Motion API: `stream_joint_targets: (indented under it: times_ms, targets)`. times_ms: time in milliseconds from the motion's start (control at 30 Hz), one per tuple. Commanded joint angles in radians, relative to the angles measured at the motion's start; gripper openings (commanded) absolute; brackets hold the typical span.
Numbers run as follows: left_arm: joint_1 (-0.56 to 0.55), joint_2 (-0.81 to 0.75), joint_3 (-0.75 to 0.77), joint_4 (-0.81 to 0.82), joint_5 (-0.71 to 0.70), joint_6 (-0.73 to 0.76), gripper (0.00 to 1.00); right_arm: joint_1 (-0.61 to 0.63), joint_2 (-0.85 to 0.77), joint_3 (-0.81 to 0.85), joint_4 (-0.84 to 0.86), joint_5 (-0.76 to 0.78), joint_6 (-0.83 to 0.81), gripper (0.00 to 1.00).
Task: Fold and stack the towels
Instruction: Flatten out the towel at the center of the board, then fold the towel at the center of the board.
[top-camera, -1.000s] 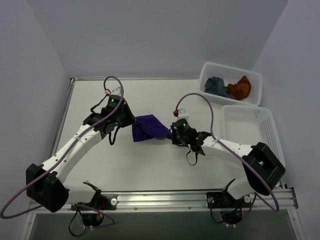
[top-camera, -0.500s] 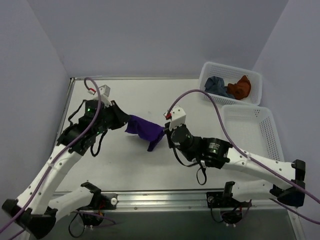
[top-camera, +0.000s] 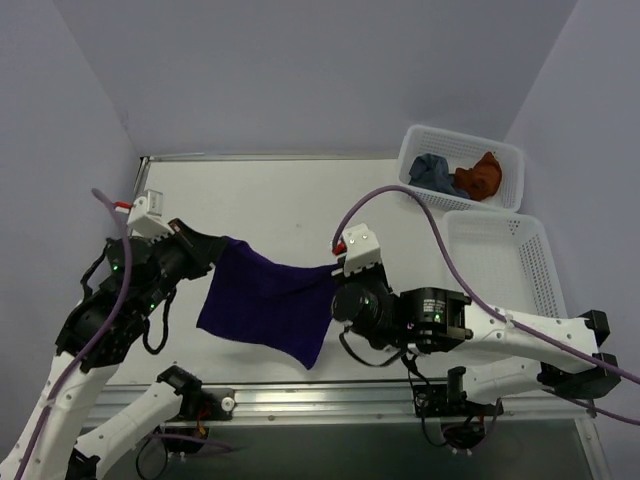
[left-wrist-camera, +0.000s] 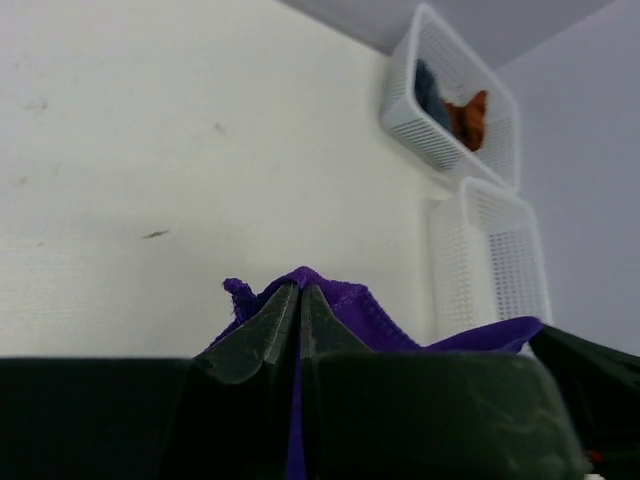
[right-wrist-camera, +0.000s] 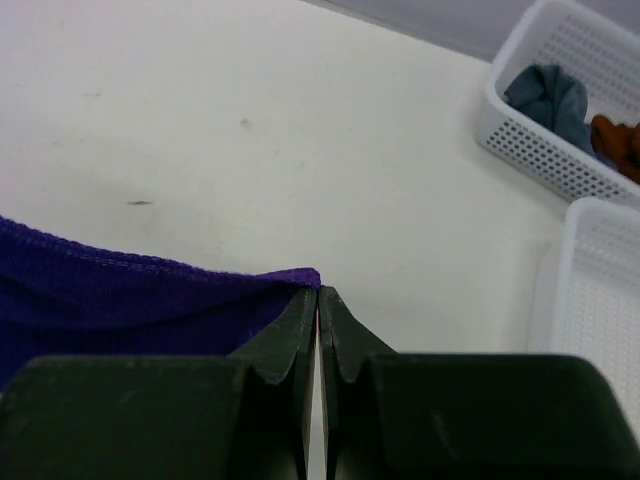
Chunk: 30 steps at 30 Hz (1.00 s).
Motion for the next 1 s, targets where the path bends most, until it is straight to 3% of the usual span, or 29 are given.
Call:
stream_joint_targets:
  times_ms: [0,100,267,400,567,733,967]
  targets:
    - [0.007,0.166,-0.041,-0.008,-0.081,-0.04,0.03,-0.227,-0.064,-0.12,0.201,-0.213,-0.119,0.0]
    - [0.049,0.304,-0.055,0.076,-0.088,-0.049,0.02,-0.448,-0.032,-0.188,0.347,-0.398,-0.189,0.0]
    - [0.143,0.621,-0.006,0.28,-0.033,-0.014,0.02,-0.726,0.209,-0.174,0.555,-0.705,-0.31,0.0]
    - [0.209,0.919,0.161,0.359,0.038,0.035,0.02,-0.869,0.44,-0.021,0.62,-0.773,-0.467,0.0]
    - [0.269,1.241,0.494,0.337,0.116,0.095,0.02,-0.993,0.709,0.243,0.614,-0.894,-0.607,0.0]
    - [0.291,1.347,0.665,0.267,0.13,0.159,0.02,-1.016,0.833,0.356,0.571,-0.931,-0.756,0.0]
    - [0.283,1.254,0.461,0.337,0.193,0.141,0.02,-0.999,0.728,0.191,0.545,-1.011,-0.819,0.0]
